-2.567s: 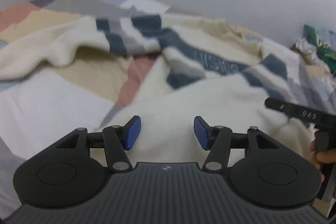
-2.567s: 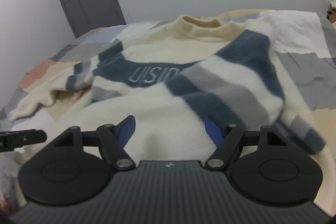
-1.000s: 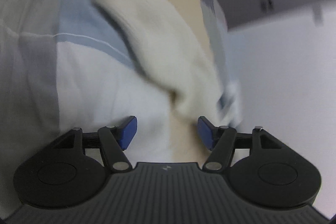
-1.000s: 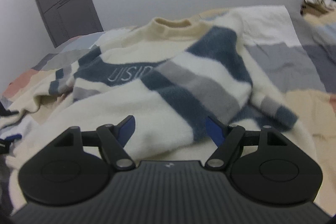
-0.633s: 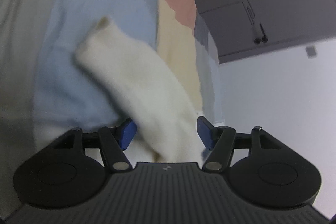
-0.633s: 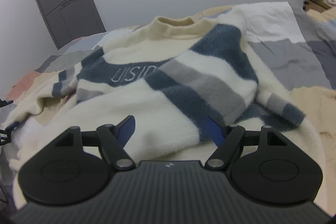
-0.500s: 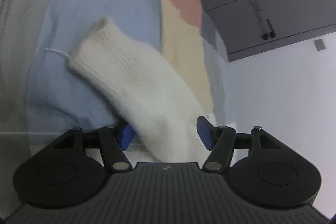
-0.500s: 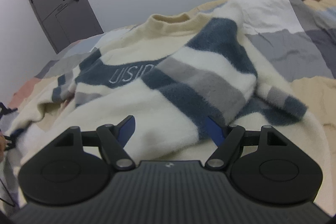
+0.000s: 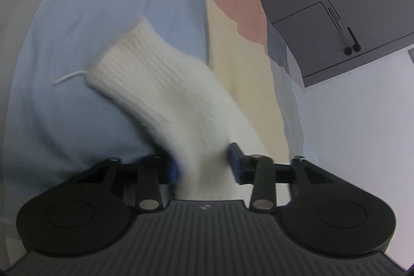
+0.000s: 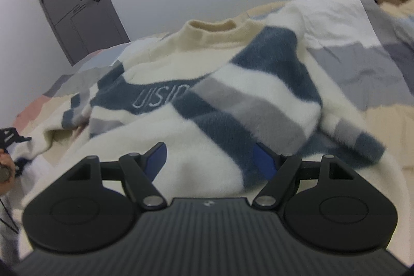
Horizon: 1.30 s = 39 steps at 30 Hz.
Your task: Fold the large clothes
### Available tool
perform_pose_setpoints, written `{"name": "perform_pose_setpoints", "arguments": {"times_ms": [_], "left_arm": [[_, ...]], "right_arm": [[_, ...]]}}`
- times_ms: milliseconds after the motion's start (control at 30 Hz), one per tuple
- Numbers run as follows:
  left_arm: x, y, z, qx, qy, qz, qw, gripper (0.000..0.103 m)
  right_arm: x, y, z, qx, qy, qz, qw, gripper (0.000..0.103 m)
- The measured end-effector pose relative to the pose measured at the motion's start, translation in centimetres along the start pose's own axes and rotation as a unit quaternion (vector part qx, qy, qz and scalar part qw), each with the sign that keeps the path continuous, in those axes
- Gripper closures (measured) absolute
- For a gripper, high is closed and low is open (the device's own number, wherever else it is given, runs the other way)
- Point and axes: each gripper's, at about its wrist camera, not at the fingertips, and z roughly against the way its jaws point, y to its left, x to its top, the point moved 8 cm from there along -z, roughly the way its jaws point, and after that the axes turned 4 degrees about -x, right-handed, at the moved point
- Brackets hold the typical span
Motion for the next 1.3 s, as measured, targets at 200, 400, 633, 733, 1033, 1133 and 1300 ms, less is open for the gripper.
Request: {"name": "perform_pose_setpoints", "arguments": {"times_ms": [200,400,633,733,1033,1133,1300], "left_arm": [[0.3,-1.6,0.7,0.016,-0.032,-0.063,0.9974,0.078],[0.6,-6.6,4.7,-0.035,-0.071,-0.174,0.9815,0.087],[-6.1,-14.8,11.2,-0.085,-0.095,-0.375,0.9184,0.093],[-10.4,-18.0,14.4,-0.112,-0.096,-0.444,0.8835,0.094],[-25.3,-26.5,21.4,-0.195,-0.063,-0.612,0.764,0.094],[-31.6,-27.1,23.2,-0.239,-0.025,-0.628,0.7402,0.094],[-42.0,-24.2,23.1,-0.261,0.052,-0.644,0.7176,0.094]], "right_arm": [[-0.4,0.5,-1.4,-0.012,0.007,0.03,0.999,0.028],[0.0,0.7,-0.7,-0.015,-0.004,0.04,0.999,0.028],[0.8,1.0,1.8,-0.004,-0.029,0.04,0.999,0.028],[1.4,1.0,3.2,-0.002,-0.046,0.044,0.998,0.028],[2.4,-3.3,6.5,-0.036,-0.053,-0.031,0.997,0.028],[2.5,-5.3,7.7,-0.044,-0.062,-0.07,0.995,0.028],[4.3,-8.8,11.1,-0.068,-0.114,-0.133,0.982,0.027]]}}
